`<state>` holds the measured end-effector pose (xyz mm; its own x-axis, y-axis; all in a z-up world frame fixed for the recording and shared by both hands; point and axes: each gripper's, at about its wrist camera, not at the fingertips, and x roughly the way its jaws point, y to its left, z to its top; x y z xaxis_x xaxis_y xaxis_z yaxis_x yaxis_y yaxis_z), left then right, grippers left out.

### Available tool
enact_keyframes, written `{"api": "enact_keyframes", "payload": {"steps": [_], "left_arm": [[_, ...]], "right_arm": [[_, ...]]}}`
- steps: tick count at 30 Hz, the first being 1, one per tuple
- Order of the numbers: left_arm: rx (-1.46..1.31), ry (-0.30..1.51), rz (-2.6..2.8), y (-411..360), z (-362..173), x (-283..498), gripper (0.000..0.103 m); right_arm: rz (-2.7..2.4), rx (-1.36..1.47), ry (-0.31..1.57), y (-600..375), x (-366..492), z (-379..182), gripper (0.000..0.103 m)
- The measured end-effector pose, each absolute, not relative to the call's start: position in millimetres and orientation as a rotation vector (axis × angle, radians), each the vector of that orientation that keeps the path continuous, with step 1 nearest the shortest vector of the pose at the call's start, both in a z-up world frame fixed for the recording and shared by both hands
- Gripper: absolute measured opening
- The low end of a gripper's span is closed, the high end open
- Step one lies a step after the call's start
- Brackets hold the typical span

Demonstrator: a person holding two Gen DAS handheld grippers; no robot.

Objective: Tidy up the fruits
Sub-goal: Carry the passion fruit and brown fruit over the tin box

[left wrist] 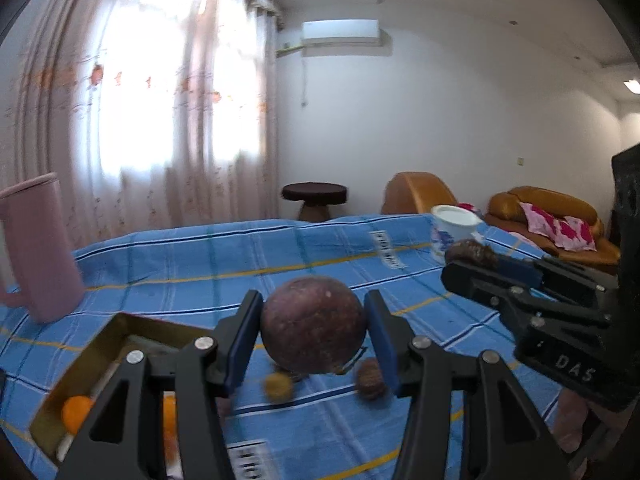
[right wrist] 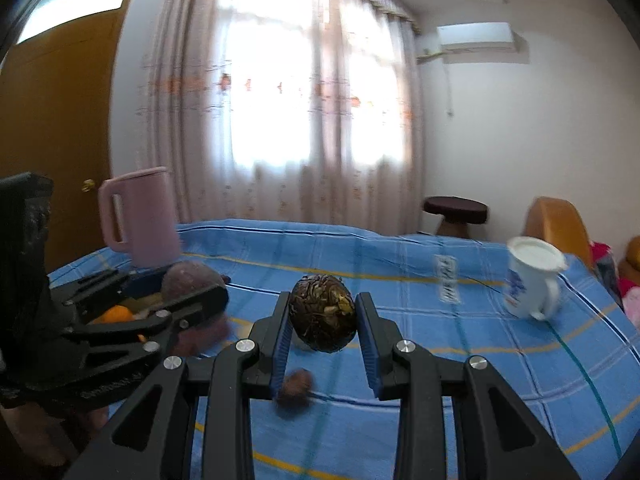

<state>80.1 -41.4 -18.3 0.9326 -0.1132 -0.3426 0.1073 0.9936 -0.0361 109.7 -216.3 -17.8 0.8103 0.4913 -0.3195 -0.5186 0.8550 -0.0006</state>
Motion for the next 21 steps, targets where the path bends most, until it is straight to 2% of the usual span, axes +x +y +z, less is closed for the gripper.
{"api": "enact_keyframes", "payload": {"steps": [9,21], "left_arm": [[-0.080,0.369,0.001,30.4,-16.2,60.4,0.054],[-0.150,0.413,0.107,103.0,-30.4,31.0,0.054]], "right_arm": [[0.703,-0.113,0.332,-140.9,98.0,-11.9,0.033],[0.850,-0.186,0.393,-60.1,77.6,-35.7,0.033]]}}
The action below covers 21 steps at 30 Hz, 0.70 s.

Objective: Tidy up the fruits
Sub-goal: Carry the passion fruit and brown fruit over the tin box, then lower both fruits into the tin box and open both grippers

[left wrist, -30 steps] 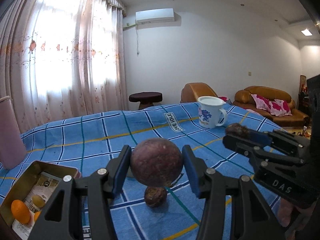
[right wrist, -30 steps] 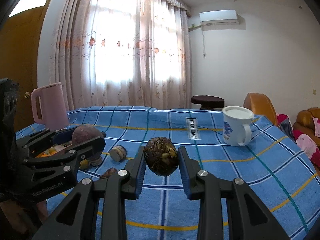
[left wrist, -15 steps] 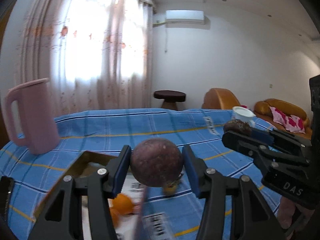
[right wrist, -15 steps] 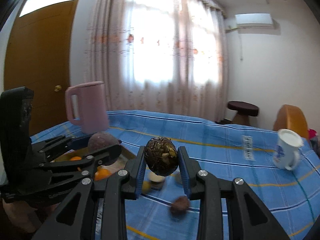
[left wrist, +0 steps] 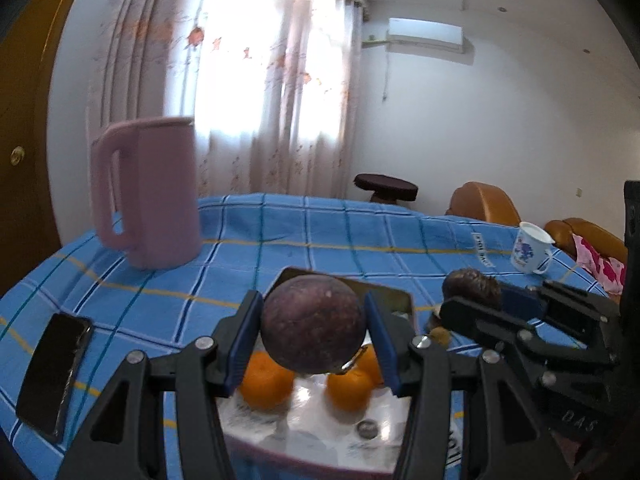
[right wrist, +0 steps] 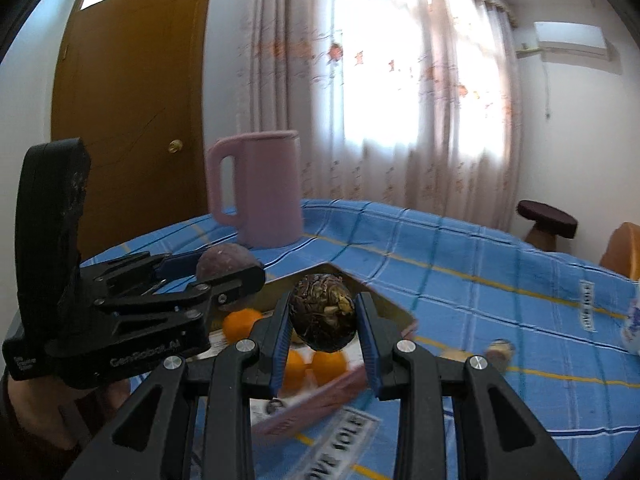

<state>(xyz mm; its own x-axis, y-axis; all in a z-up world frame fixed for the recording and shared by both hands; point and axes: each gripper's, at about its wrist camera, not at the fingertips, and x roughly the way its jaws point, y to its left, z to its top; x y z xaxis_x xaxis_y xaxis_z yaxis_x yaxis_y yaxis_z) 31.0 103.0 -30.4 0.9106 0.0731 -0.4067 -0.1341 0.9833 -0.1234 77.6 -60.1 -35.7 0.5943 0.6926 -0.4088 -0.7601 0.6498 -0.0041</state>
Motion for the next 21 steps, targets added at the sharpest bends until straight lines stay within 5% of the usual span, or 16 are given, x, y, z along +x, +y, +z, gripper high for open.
{"api": "enact_keyframes", "payload": {"steps": [21], "left_arm": [[-0.197,0.523,0.127,130.4,-60.4,21.7,0.054]], "right_arm": [[0.912,-0.385,0.591,1.1,69.3,-87.3,0.033]]}}
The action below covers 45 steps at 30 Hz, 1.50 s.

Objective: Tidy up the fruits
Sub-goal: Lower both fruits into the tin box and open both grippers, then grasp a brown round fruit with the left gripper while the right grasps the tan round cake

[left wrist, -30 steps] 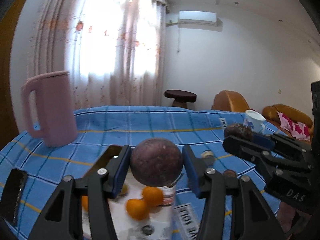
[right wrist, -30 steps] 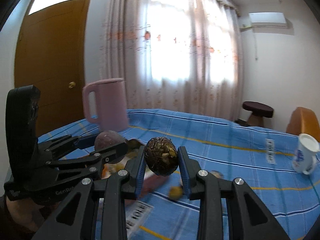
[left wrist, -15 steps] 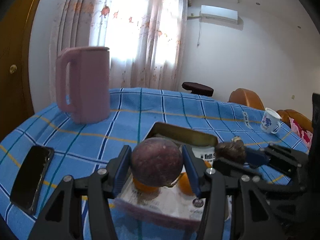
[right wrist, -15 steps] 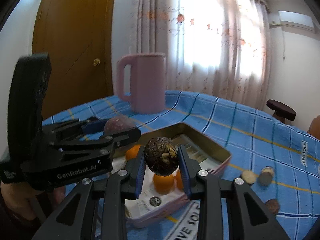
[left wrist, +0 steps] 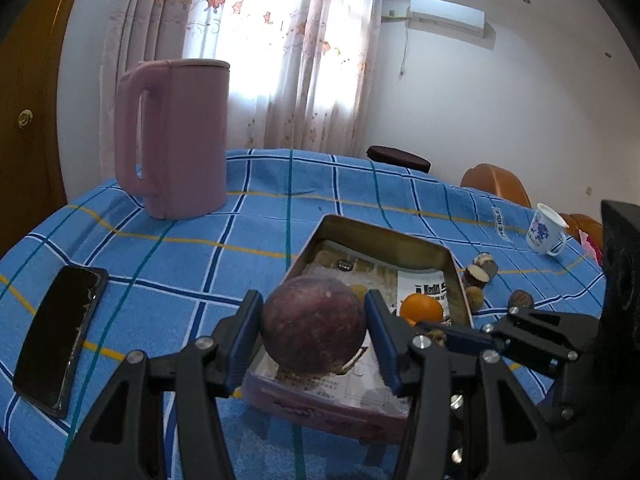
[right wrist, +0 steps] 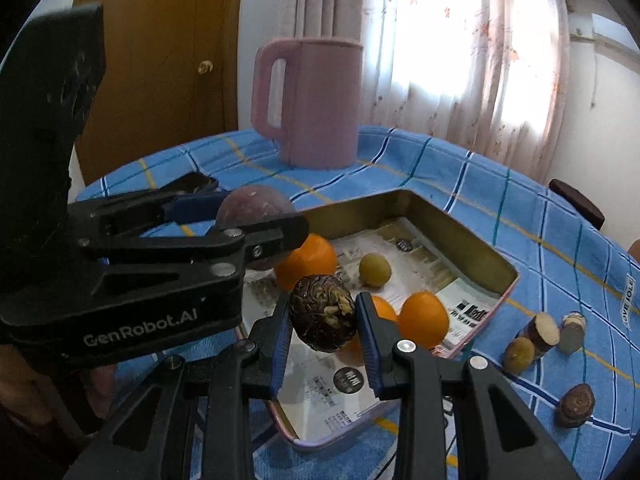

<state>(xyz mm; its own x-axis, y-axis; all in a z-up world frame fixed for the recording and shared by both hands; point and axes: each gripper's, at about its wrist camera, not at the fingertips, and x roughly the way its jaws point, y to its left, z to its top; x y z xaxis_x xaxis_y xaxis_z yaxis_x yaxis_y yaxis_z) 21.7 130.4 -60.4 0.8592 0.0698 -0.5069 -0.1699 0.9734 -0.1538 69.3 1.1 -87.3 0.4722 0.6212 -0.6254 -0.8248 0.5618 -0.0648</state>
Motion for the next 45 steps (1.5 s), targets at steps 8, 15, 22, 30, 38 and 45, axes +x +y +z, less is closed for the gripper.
{"api": "enact_keyframes", "payload": {"steps": [8,15,22,30,38,45], "left_arm": [[-0.172,0.492,0.145,125.0,-54.7,16.4,0.071],[-0.196,0.438,0.149,123.5,-48.2,9.3,0.084],[-0.196,0.417,0.123,110.3,-43.9,11.0,0.089],[-0.163,0.414,0.097,90.9,-39.4,27.1,0.093],[-0.133,0.420,0.068,75.6,-34.5,38.7,0.096],[-0.112,0.424,0.034,59.6,-29.2,44.2,0.097]], "right_arm": [[0.908,-0.358,0.571,-8.5,67.2,-83.7,0.045],[0.855,-0.318,0.528,-38.7,68.9,-72.9,0.047],[0.749,-0.250,0.500,-84.8,90.3,-57.6,0.047],[0.547,-0.187,0.649,-112.1,162.4,-70.9,0.047],[0.516,-0.202,0.775,-98.7,200.3,-92.3,0.047],[0.526,-0.122,0.739,-115.0,200.7,-85.7,0.036]]}}
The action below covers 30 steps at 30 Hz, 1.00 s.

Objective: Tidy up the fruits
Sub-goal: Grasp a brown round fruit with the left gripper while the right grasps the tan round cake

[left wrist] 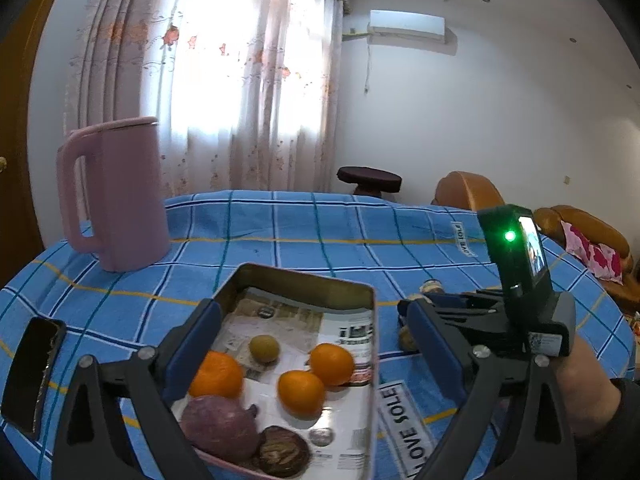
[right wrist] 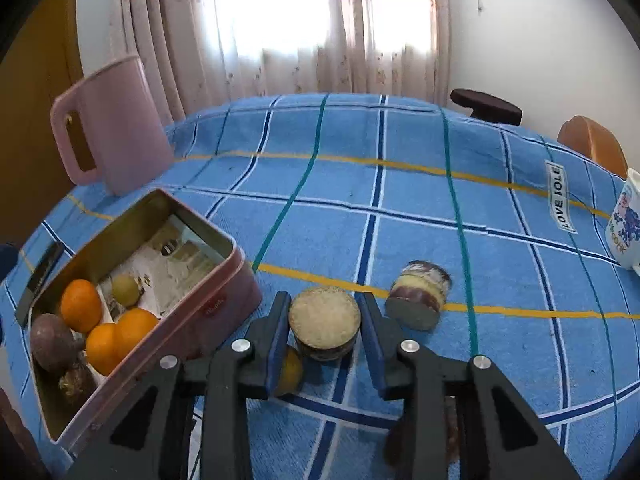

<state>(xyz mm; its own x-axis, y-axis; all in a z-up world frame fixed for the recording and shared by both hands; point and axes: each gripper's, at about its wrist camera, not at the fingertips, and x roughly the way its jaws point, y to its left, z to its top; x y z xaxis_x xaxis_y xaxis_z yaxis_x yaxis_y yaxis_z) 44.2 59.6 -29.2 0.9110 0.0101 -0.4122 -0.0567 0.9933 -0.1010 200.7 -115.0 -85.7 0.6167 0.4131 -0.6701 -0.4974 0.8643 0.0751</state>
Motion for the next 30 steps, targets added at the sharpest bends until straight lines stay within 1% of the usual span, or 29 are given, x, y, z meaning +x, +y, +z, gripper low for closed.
{"api": "enact_keyframes", "payload": {"steps": [4,8,14,16,18,20,21,22,23,27,29,30], "left_arm": [[-0.077,0.437,-0.002,36.9,-26.1,53.4,0.097],[-0.051,0.464,-0.057,6.4,-28.1,67.7,0.097],[-0.026,0.563,-0.179,-46.7,-44.9,99.6,0.096],[-0.018,0.612,-0.214,-63.2,-53.1,113.2,0.094],[-0.020,0.656,-0.241,-74.6,-60.5,123.9,0.089],[-0.017,0.695,-0.263,-84.6,-67.3,133.1,0.078],[-0.010,0.716,-0.276,-88.5,-70.6,138.6,0.076],[-0.007,0.747,-0.284,-92.3,-74.7,144.7,0.071],[-0.008,0.767,-0.289,-94.7,-76.9,148.5,0.064],[0.015,0.824,-0.312,-105.4,-84.5,158.4,0.059],[0.015,0.874,-0.318,-108.5,-91.6,165.7,0.038],[0.010,0.881,-0.315,-108.3,-92.6,166.8,0.039]], "right_arm": [[0.482,-0.095,0.659,-150.1,184.6,-70.8,0.036],[0.405,-0.065,0.620,-194.6,175.5,-64.2,0.036],[0.334,-0.047,0.627,-239.3,172.2,-68.9,0.036],[0.334,-0.023,0.625,-248.4,171.7,-68.6,0.036],[0.321,-0.036,0.618,-251.5,170.7,-68.0,0.036],[0.331,-0.020,0.626,-256.5,171.2,-69.1,0.036],[0.333,-0.009,0.628,-259.1,172.2,-69.1,0.036],[0.335,0.004,0.628,-261.2,173.0,-69.3,0.036],[0.335,0.013,0.627,-263.7,172.4,-69.9,0.036],[0.336,0.007,0.620,-261.2,170.8,-70.2,0.036],[0.337,0.000,0.621,-259.9,170.7,-70.5,0.036],[0.337,-0.001,0.620,-259.9,170.5,-70.6,0.036]]}}
